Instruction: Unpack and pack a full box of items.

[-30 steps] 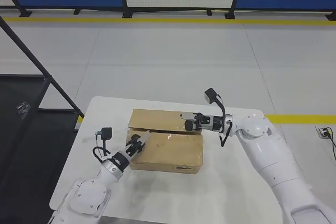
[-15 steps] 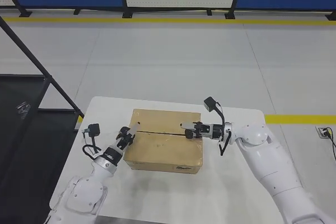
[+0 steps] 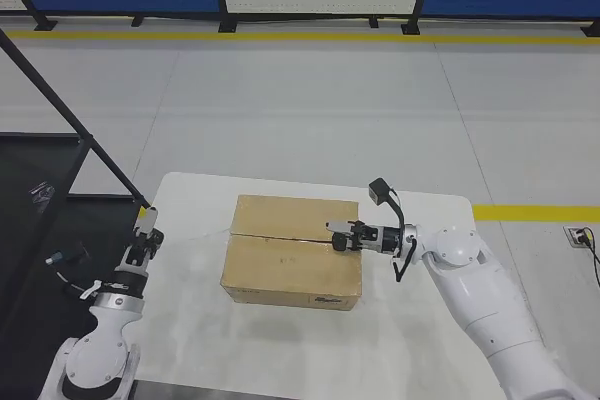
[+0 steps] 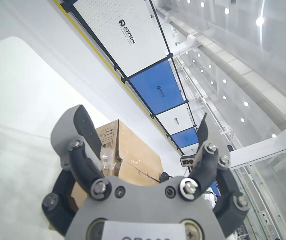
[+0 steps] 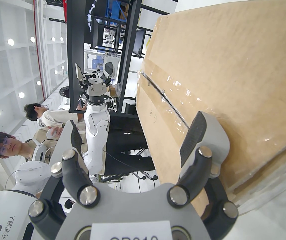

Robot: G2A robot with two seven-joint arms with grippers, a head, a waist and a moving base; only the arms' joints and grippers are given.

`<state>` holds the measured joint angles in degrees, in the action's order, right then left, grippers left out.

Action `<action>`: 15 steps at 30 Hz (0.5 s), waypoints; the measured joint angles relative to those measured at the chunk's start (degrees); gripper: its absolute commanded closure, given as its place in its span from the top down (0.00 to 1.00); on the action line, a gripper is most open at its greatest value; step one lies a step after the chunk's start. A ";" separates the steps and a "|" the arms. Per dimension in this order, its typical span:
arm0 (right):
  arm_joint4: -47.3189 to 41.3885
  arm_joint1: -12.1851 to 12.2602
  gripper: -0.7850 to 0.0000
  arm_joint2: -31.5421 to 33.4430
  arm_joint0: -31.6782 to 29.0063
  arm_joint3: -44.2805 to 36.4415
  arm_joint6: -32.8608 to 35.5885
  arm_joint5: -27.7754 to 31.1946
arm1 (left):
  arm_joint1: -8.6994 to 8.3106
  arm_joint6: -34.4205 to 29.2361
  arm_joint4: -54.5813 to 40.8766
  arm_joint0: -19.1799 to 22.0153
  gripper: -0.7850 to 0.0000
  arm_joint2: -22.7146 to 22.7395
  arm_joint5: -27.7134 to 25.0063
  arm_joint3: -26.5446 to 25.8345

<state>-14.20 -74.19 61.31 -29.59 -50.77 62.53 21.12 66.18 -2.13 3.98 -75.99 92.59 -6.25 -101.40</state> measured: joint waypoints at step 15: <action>0.01 0.00 1.00 0.01 0.00 -0.01 -0.01 0.00 | 0.72 -3.74 -5.11 1.26 1.00 -3.32 5.75 11.38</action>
<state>-14.18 -74.19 61.31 -29.59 -50.78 62.52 21.11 66.90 -5.87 -1.12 -74.73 89.27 -0.50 -90.01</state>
